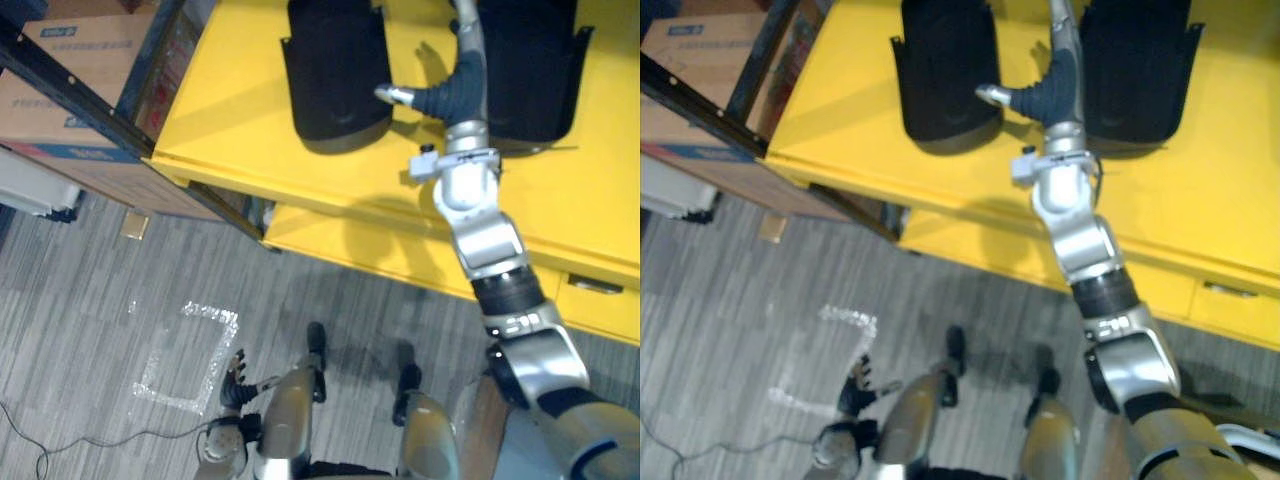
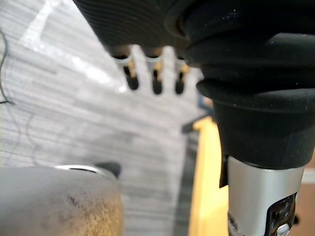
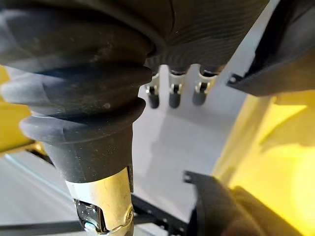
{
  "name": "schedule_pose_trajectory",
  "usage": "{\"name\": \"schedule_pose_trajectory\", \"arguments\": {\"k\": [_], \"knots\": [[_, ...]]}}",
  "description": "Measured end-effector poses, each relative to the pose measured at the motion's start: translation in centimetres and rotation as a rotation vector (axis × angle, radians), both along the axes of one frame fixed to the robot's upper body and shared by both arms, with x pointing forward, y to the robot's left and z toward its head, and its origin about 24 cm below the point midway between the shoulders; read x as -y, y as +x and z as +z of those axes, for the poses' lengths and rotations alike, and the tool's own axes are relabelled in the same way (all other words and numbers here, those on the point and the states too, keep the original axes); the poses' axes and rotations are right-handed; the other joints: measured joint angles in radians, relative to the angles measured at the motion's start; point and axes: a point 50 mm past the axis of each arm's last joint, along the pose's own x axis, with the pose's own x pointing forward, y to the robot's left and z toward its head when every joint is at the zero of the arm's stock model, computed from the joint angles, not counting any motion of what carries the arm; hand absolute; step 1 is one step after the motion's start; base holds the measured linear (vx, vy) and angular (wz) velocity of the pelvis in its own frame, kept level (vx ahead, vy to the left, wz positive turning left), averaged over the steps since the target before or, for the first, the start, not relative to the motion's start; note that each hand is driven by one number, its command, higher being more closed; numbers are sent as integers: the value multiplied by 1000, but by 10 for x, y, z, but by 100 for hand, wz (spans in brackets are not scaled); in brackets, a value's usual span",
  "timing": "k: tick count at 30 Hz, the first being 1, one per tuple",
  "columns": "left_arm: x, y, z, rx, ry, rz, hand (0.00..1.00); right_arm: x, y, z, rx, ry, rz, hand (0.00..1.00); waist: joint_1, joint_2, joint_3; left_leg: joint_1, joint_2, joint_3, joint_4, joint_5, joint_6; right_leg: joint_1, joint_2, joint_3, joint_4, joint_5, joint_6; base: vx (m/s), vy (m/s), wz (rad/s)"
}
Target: Walk over and take plastic housings, then place them on the shelf
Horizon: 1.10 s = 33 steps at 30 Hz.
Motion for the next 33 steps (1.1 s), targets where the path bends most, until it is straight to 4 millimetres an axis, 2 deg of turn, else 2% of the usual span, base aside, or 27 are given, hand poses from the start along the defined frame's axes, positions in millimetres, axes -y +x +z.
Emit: {"name": "schedule_pose_trajectory", "arguments": {"k": [10,20,26,33], "knots": [[1,1,-1,-1,1,-5,0,2,8,1,-40,-1,-30,0,0,1,-1,3,0,2,-15,3,-2,-1,1,-3,1,0,0,20,-4,0],[1,3,-1,2,5,-2,0,-2,8,0,-59,-24,18,0,0,1,-1,1,-2,-1,-27,11,-1,-1,2,-6,-1,0,0,5,1,1],[1,3,-1,6,6,-2,0,-14,3,2,-30,-64,45,0,0,1,-1,1,1,-1,-25,11,-1,1,5,-6,-3,1,0,0,0,0],[0,6,-3,5,13,-1,0,-39,-19,18,74,-95,144,0,-1,0,0,1,4,1,-25,11,-1,4,8,-4,-12,4,2,0,0,0]]}}
